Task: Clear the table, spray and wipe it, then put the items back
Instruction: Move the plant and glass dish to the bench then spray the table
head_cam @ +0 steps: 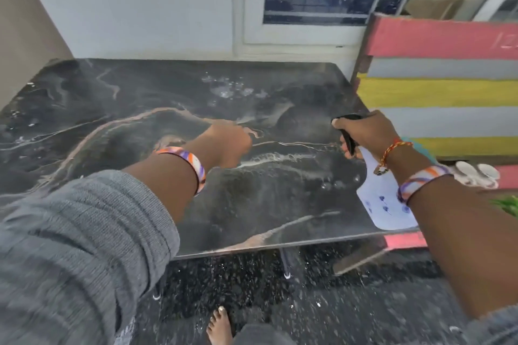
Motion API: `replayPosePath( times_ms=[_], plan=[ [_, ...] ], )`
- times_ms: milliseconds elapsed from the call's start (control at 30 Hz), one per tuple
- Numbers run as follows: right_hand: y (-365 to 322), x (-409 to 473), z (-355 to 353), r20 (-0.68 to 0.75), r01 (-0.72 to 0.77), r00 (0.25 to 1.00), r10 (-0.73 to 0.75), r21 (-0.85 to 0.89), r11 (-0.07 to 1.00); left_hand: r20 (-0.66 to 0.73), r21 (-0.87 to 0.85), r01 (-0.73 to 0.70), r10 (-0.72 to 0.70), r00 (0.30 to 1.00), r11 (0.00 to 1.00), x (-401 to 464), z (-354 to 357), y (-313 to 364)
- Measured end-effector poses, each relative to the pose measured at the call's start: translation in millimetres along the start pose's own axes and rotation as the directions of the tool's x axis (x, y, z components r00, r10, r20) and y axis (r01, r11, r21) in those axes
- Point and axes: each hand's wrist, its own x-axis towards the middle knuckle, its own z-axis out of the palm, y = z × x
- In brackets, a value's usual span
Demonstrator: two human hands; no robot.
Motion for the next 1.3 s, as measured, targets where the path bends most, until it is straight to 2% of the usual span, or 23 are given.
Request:
replayPosePath(
  times_ms=[167,333,433,600,733,833,1033,1200,1300],
  plan=[
    [28.3,-39.9,-36.9,-0.056,-0.092,0.995,0.088,-0.070,0.993,0.024,-0.053,-0.071,0.073,0.997,0.996,-8.3,-1.3,36.0],
    [40.7,-76.5,-36.2,0.021,-0.241,0.970,0.241,-0.005,0.970,0.033,-0.134,-0.077,0.082,0.996,0.988,-24.2,1.1,38.2],
    [41.1,-103.3,-16.7,0.018,-0.213,0.977,0.214,-0.049,0.976,0.033,-0.167,-0.065,0.072,0.997,0.984,-37.2,11.9,23.4],
    [23.4,-130.1,49.0,0.058,-0.160,0.985,0.164,-0.062,0.985,0.024,-0.160,-0.025,0.029,0.999,0.987,-73.8,43.1,-26.0],
    [-8.3,-146.0,119.8,0.249,-0.181,0.945,0.213,-0.144,0.973,0.097,-0.262,0.113,-0.091,0.991,0.958,-114.5,77.8,-91.9],
    [-33.3,-162.0,181.1,0.363,-0.138,0.907,0.213,-0.223,0.965,0.144,-0.298,0.225,-0.189,0.971,0.928,-154.9,108.0,-156.4],
    [-60.9,-192.4,294.8,0.432,0.059,0.900,0.060,-0.257,0.965,0.197,-0.283,0.409,-0.365,0.910,0.868,-235.5,157.6,-246.6],
    [-88.1,-199.0,364.4,0.459,0.148,0.888,-0.002,-0.283,0.948,0.190,-0.269,0.463,-0.425,0.885,0.845,-265.7,176.0,-286.5],
    [-110.3,-188.4,392.3,0.460,0.143,0.887,-0.034,-0.204,0.969,0.183,-0.263,0.462,-0.426,0.886,0.847,-263.5,175.3,-300.1]
  ],
)
